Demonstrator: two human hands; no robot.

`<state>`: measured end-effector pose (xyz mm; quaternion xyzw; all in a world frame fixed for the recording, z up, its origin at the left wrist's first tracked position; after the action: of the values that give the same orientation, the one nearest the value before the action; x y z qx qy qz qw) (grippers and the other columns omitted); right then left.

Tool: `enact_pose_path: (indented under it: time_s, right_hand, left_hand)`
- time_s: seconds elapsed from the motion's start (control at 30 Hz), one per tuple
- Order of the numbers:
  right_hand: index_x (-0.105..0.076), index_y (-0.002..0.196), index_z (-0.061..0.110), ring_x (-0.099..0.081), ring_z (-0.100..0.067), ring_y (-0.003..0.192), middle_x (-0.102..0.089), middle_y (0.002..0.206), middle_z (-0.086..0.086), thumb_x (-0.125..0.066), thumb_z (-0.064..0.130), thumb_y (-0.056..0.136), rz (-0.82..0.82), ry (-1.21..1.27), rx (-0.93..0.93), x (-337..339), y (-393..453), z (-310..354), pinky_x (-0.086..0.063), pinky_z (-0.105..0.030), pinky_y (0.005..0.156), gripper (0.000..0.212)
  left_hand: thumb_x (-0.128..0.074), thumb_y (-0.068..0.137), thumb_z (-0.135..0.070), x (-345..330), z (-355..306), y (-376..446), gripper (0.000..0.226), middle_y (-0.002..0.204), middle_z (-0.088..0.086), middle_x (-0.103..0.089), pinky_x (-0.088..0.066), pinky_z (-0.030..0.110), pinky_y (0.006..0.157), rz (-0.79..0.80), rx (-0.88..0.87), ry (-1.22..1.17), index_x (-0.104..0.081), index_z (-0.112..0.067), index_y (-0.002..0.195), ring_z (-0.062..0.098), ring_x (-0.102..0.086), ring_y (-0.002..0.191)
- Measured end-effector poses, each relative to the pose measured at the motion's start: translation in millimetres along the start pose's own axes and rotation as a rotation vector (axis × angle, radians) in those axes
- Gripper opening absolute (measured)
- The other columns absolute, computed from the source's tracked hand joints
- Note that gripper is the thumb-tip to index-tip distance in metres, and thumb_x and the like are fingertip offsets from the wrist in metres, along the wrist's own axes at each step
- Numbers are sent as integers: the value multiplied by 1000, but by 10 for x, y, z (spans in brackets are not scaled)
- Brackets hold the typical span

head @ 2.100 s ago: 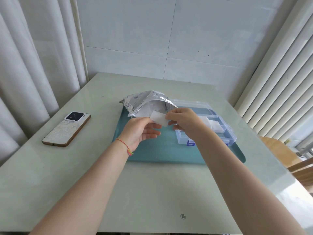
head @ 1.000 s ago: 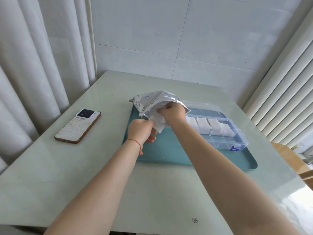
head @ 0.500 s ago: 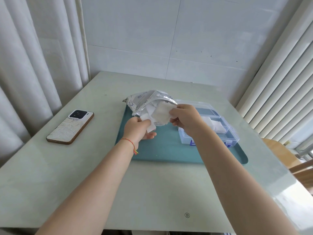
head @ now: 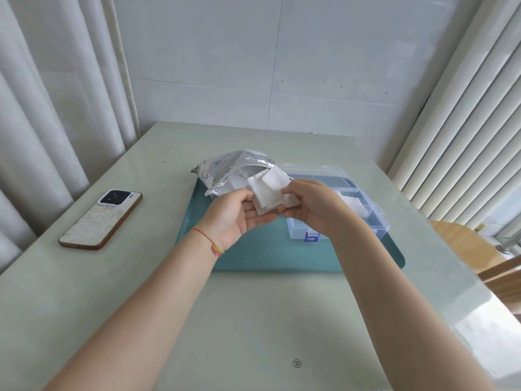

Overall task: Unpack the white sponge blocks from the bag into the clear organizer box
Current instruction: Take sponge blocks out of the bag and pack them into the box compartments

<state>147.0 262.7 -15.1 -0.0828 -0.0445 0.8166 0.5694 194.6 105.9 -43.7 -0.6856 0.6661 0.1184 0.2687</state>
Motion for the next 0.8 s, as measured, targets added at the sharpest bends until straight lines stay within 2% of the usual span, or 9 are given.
enact_pose_path:
  time_s: [0.13, 0.23, 0.43, 0.57, 0.7, 0.8]
  right_hand:
    - [-57, 83, 3, -62, -24, 54, -60, 60, -10, -53, 0, 90, -26, -59, 9, 44, 23, -30, -51, -27, 48, 9]
    - [-57, 87, 2, -63, -23, 53, -62, 63, -13, -54, 0, 89, -76, -116, 29, 56, 42, -57, -50, -27, 48, 4]
    - [-57, 86, 3, -63, -24, 54, -63, 64, -14, -54, 2, 87, -141, -197, 64, 55, 72, -134, -51, -28, 51, 3]
    - [-55, 81, 4, -63, -25, 55, -63, 63, -14, -52, 2, 87, -152, -223, 81, 2, 73, -134, -50, -29, 52, 7]
    - [-54, 83, 3, -62, -23, 51, -63, 65, -16, -51, 0, 86, -157, -232, 99, -39, 38, -131, -51, -27, 48, 5]
    - [-54, 87, 4, -63, -21, 50, -65, 69, -17, -51, 0, 86, -142, -250, 115, -59, 9, -128, -53, -27, 50, 5]
  left_hand:
    - [-32, 100, -6, -78, 14, 54, 35, 104, 26, -70, -62, 36, 73, -37, -2, -3, -60, 6, 119, 32, -72, 83]
    - [-33, 99, -7, -97, 54, 94, 36, 111, 27, -68, -61, 37, 76, -58, -2, -29, -60, 5, 120, 36, -70, 92]
    - [-34, 101, -11, -79, 94, 110, 33, 98, 21, -71, -62, 36, 72, -76, -11, -75, -61, 1, 113, 30, -71, 86]
    - [-34, 101, -15, -69, 97, 110, 34, 98, 19, -70, -62, 36, 73, -79, -32, -86, -62, 0, 111, 30, -69, 87]
    - [-42, 101, -32, -58, 100, 127, 40, 100, 16, -72, -60, 36, 81, -76, -61, -67, -65, -2, 112, 29, -69, 93]
    - [-46, 102, -30, -67, 124, 133, 37, 102, 16, -71, -60, 35, 80, -92, -84, -44, -64, -1, 116, 27, -70, 92]
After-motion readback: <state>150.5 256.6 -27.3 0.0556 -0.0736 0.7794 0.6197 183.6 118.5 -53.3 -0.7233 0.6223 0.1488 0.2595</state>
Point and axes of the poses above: each hand's wrist, its own y-axis towards the middle knuckle, its own x-axis out of the back of the hand, z = x × y, the point moved 1 cm from there along y, towards the middle knuckle
